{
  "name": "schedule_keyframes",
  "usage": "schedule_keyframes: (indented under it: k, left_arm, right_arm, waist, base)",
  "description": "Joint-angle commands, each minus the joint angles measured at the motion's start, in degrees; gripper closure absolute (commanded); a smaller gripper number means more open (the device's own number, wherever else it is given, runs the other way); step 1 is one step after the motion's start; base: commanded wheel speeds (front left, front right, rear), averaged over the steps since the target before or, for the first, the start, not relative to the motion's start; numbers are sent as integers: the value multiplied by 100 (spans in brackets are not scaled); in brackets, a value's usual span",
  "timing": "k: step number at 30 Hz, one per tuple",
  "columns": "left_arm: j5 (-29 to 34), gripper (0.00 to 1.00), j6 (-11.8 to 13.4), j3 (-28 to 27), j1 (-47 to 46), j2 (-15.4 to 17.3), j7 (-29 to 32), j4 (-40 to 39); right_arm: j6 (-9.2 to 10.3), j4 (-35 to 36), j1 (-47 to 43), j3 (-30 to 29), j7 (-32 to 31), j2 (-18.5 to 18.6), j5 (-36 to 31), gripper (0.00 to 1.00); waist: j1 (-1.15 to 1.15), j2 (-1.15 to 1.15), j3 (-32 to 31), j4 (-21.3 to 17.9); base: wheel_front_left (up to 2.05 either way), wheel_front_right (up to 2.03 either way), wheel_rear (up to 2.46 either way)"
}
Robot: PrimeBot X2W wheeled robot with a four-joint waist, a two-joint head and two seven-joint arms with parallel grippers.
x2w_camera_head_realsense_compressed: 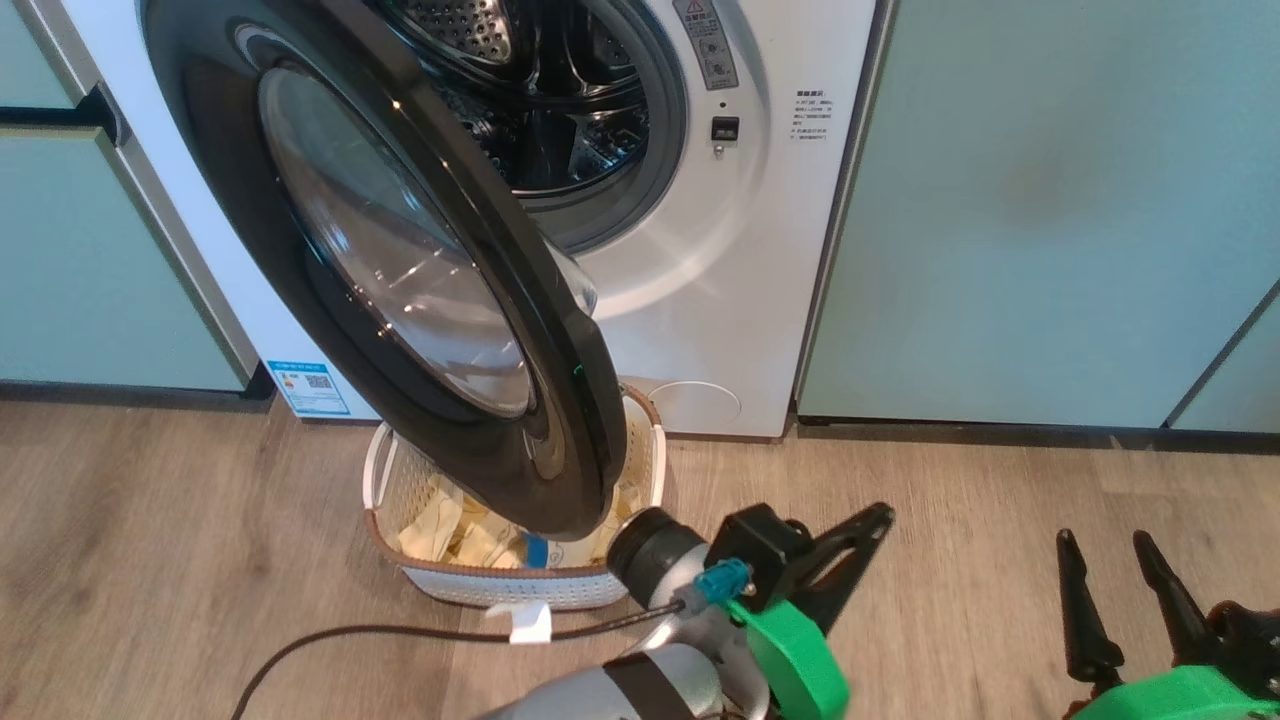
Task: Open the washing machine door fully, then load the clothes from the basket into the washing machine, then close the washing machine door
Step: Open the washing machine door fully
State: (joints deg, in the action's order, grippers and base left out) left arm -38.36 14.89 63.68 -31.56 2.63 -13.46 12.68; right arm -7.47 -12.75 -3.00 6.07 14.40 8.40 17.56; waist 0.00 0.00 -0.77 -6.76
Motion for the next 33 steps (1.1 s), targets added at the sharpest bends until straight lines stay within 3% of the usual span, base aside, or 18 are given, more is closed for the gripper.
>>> schedule_keyframes:
  k: [1,6,16,33]
  left_arm:
    - [-111,100,59,-99,-357,25,-103,4]
    - [-235,100,131,-30,-350,25,-149,291]
    - [43,100,181,-526,23,25,-152,427]
    - [281,100,-81,-1057,134,25,-153,1064]
  right_arm:
    - [-2,152,333,106,60,133,15,0]
    - [-2,143,363,100,60,132,11,0]
    - [-2,162,418,100,60,88,4,0]
    - [-2,190,602,144,60,137,12,0]
  waist:
    - [0,0,20,-9]
    - [0,0,44,-27]
    - [0,0,149,-67]
    - [0,0,490,-103]
  base:
    - [0,0,0]
    - [0,0,0]
    - [0,0,0]
    - [0,0,0]
